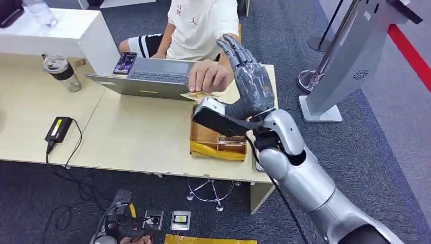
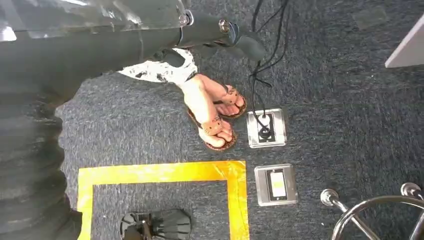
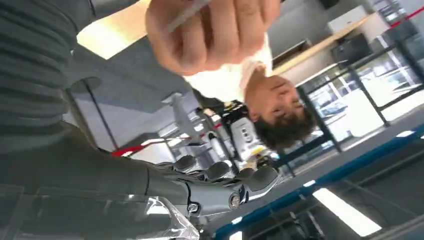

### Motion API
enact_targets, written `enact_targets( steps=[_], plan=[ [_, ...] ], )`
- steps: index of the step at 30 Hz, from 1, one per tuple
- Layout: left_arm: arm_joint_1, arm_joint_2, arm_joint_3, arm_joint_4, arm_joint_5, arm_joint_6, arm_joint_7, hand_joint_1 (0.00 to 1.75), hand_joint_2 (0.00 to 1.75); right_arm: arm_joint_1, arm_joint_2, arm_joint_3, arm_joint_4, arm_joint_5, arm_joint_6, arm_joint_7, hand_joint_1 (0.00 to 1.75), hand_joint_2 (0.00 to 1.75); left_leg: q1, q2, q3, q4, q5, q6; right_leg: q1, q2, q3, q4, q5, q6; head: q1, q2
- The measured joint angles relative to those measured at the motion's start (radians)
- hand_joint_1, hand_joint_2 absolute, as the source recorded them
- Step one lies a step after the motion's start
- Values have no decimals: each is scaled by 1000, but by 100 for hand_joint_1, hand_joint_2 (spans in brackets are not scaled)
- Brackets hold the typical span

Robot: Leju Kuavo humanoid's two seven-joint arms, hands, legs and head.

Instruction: Pass the card to the sensor for recognition and then transmit it.

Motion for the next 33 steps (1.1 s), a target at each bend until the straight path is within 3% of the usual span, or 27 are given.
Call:
enact_targets(
  steps=[10, 11, 12, 13, 18, 33],
  plan=[
    [-4, -3, 0, 3, -9, 1, 1, 0, 175, 0, -1, -12, 39, 16, -14, 3, 0, 175, 0, 0, 0, 0, 0, 0, 0, 0, 0, 0, 0, 0, 0, 0],
    [-7, -8, 0, 6, -27, 1, 1, 0, 175, -1, -1, -20, 79, 71, -40, 5, 23, 175, 0, 0, 0, 0, 0, 0, 0, 0, 0, 0, 0, 0, 0, 0],
    [-8, -10, 0, 9, -37, 0, 1, 0, 175, 0, -1, -20, 98, 81, -50, -2, 93, 175, 0, 1, 0, 0, 0, 0, 0, 1, 0, 0, 0, 0, 0, 0],
    [-8, -10, 0, 10, -39, 0, 1, 0, 175, 0, 0, -20, 103, 81, -52, -5, 150, 175, 0, 1, 0, 0, 0, 0, 0, 1, -1, 0, 0, 0, 0, 0],
    [-8, -10, 2, 13, -43, -1, 0, 0, 175, 3, 3, -20, 120, 75, -52, -20, 175, 175, 0, 1, 0, 0, 0, 0, 0, 1, 0, 0, 0, 0, 0, 0],
    [1, -13, 32, 24, -49, -13, -3, 0, 175, 31, 19, -23, 122, 49, -50, -42, 175, 175, 0, 1, 0, 0, 0, 0, 0, 1, 0, 0, 0, 0, 0, 0]
  ],
)
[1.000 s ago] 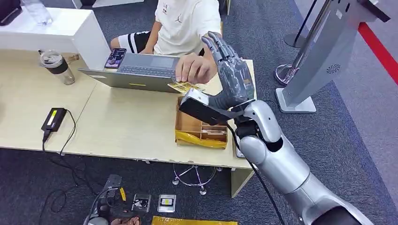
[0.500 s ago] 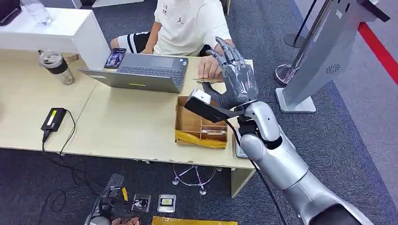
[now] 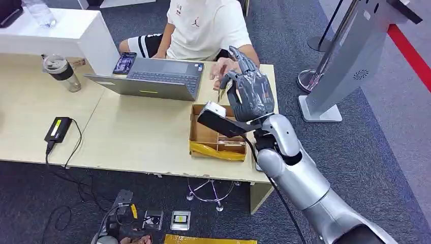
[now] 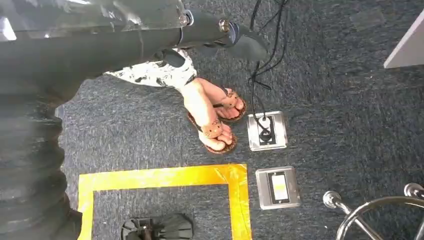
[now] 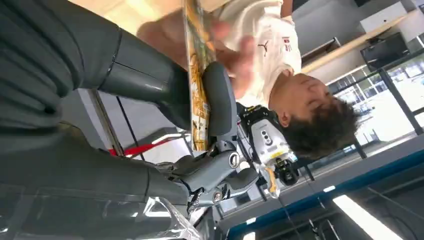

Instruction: Pass the card to the sensor for recognition and then transmit it.

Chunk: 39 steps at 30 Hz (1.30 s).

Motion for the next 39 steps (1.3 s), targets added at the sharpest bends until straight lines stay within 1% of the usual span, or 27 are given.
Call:
enact_targets(
  steps=[3, 6, 11, 14, 16, 18, 23, 28, 35, 39],
  plan=[
    [3, 0, 5, 3, -6, -2, 0, 0, 175, 16, 1, -9, 0, -62, -2, -8, 175, 175, 0, 0, 0, 0, 0, 0, 0, 0, 0, 0, 0, 0, 0, 0],
    [12, 0, 25, 5, -13, -9, 0, 0, 175, 40, 8, -37, 5, -217, -11, -28, 175, 175, 0, 0, 0, 0, 0, 0, 0, 0, 0, 0, 0, 0, 0, 0],
    [36, 3, 64, 6, -29, -18, 0, 0, 175, 93, 11, -89, 42, -451, -118, -71, 175, 175, 0, 0, 0, 0, 0, 0, 0, 0, 0, 0, 0, 0, 0, 0],
    [47, 3, 89, 6, -47, -23, 0, 0, 175, 123, 12, -117, 72, -557, -157, -102, 175, 175, 0, 0, 0, 0, 0, 0, 0, 0, 0, 0, 0, 0, 0, 0],
    [55, 3, 106, 6, -58, -26, 0, 0, 175, 141, 11, -138, 98, -627, -170, -114, 175, 175, 0, 0, 0, 0, 0, 0, 0, 0, 0, 0, 0, 0, 0, 0],
    [61, 3, 123, 6, -63, -30, 0, 0, 175, 159, 8, -155, 118, -662, -173, -119, 175, 175, 0, 0, 0, 0, 0, 0, 0, 0, 0, 0, 0, 0, 0, 0],
    [79, 3, 174, 6, -66, -42, 0, 0, 175, 193, 5, -200, 189, -795, -171, -145, 175, 175, 0, 0, 0, 0, 0, 0, 0, 0, 0, 0, 0, 0, 0, 0],
    [99, 3, 225, 6, -58, -49, 0, 0, 175, 210, 3, -225, 276, -909, -169, -193, 175, 175, 0, 0, 0, 0, 0, 0, 0, 0, 0, 0, 0, 0, 0, 0],
    [121, 3, 278, 6, -48, -58, -14, 0, 175, 231, 5, -229, 391, -1000, -175, -252, 175, 175, 0, 0, -1, 0, 0, 0, 0, 0, -1, 0, 0, 0, 0, 0],
    [130, 2, 300, 5, -42, -60, -19, 0, 175, 232, 5, -229, 443, -1029, -182, -271, 175, 175, 0, 0, -1, 0, 0, 0, 0, 0, -1, 0, 0, 0, 0, 0]
  ],
)
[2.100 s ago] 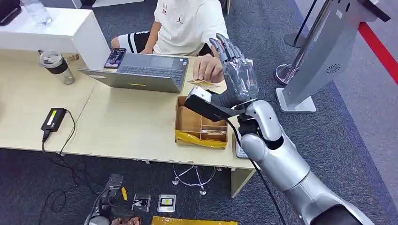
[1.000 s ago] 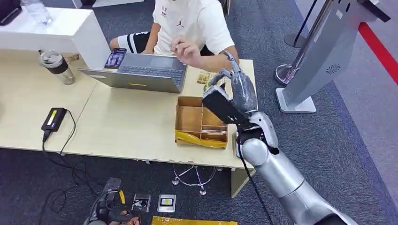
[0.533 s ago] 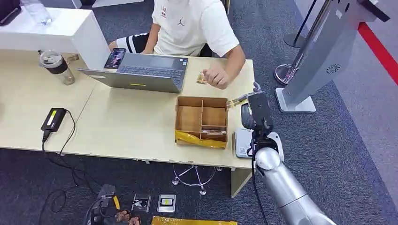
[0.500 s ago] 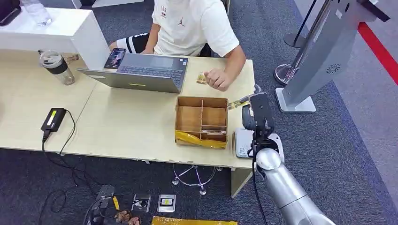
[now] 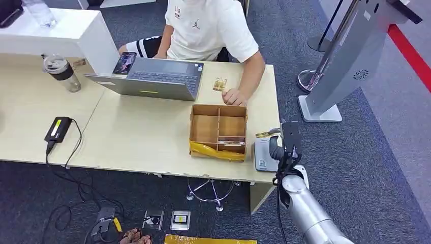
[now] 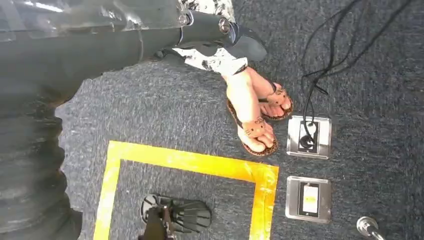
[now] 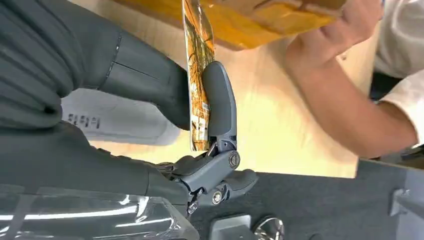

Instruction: Pass the card to the sensor for recognition and then transmit it.

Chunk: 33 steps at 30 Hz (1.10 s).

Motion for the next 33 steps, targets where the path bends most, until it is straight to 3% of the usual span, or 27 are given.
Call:
enact_targets(
  steps=[18, 33],
  plan=[
    [14, 3, 46, -8, -50, 0, 0, 0, 175, 17, -2, 0, 137, -100, -60, -54, 175, 175, 0, 1, 0, 0, 0, 0, 0, 0, 0, 0, 0, 0, 0, 0],
    [14, 3, 51, -8, -62, -16, 9, 0, 175, 27, -24, -2, 172, -155, -75, -90, 175, 175, 0, 2, 1, 0, 0, 0, 0, 1, 0, 0, 0, 0, 0, 0]
  ],
)
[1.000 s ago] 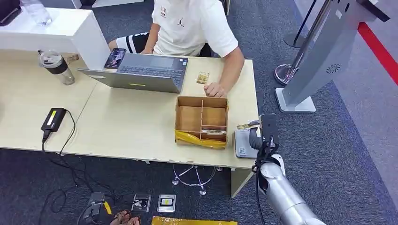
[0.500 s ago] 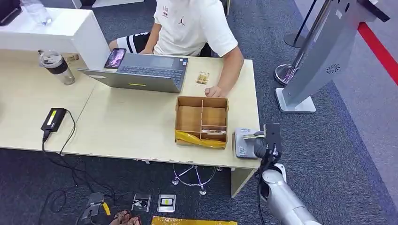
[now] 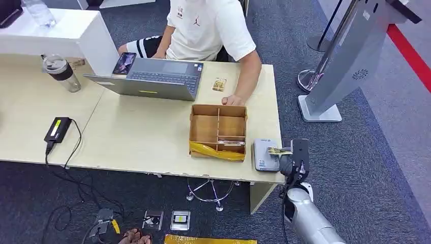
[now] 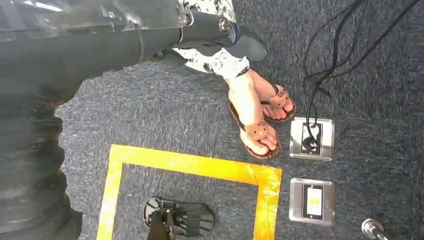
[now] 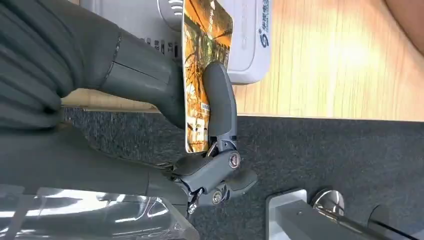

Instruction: Pass the card to the sensor for recognition and then transmit it.

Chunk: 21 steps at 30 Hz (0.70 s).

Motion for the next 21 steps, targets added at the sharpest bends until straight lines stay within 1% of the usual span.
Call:
enact_targets(
  steps=[2, 5, 7, 9, 10, 11, 12, 14, 16, 17, 19, 21],
  plan=[
    [1, 0, 0, 0, 3, -5, 0, 0, 175, -1, -1, 0, 3, -20, 6, -6, 175, 175, 0, 0, 0, 0, 0, 0, 0, 0, 0, 0, 0, 0, 0, 0],
    [2, 0, 1, 0, 7, -10, 0, 0, 175, -6, -1, -16, 4, -105, 11, -25, 175, 175, 0, 0, 0, 0, 0, 0, 0, 0, 1, 0, 0, 0, 0, 0],
    [2, 0, 3, 0, 7, -11, 0, 0, 175, -10, -1, -42, -27, -180, -30, -24, 175, 175, 0, 0, 0, 0, 0, 0, 0, -1, 1, 0, 1, 1, 0, 0],
    [4, 0, 7, 0, 7, -12, -1, 0, 175, -9, 0, -55, -100, -191, -99, 20, 175, 175, 0, 0, 0, 0, 0, 0, 0, -1, 2, 1, 1, 1, 0, 0],
    [5, 1, 8, 0, 9, -14, -5, 0, 175, -10, 2, -64, -162, -169, -131, 43, 175, 175, 0, 0, 0, 0, 0, 0, 0, -1, 1, 1, 1, 1, 0, 0],
    [6, 1, 9, 0, 10, -16, -8, 0, 175, -10, 6, -74, -193, -152, -143, 59, 175, 175, 0, 0, 0, 0, 0, 0, 0, 0, 1, 1, 1, 0, 0, 0],
    [6, 2, 10, 1, 13, -16, -11, 0, 175, -14, 16, -87, -259, -93, -152, 94, 175, 175, 0, 1, 0, 0, 0, 0, 0, 0, 1, 1, 2, 0, 0, 0],
    [6, 2, 15, 1, 19, -16, -18, 0, 175, -23, 42, -113, -384, 23, -156, 150, 175, 175, 0, 1, 0, 0, 1, 0, 0, -1, 0, 1, 2, 0, 0, 0],
    [7, 2, 15, 2, 20, -14, -21, 0, 175, -45, 63, -146, -517, 120, -157, 180, 175, 175, 0, -1, 0, 0, 1, -1, 0, -2, 0, 1, 2, 0, 0, 0],
    [7, 2, 15, 2, 20, -13, -21, 0, 175, -58, 75, -158, -570, 161, -157, 168, 175, 175, 0, -2, 0, 0, 1, -1, 0, -3, 1, 1, 1, 0, 0, 0],
    [7, 1, 15, 2, 13, -10, -21, 0, 175, -84, 100, -177, -658, 237, -157, 105, 175, 175, 0, -3, 0, 0, 2, -2, 0, -3, 1, 2, 1, 0, 0, 0],
    [5, 0, 15, 3, 2, -3, -21, 0, 175, -116, 119, -188, -746, 339, -157, 67, 175, 175, 0, -2, 0, 0, 2, -2, 0, -2, 0, 2, 2, 0, 0, 0]
  ],
)
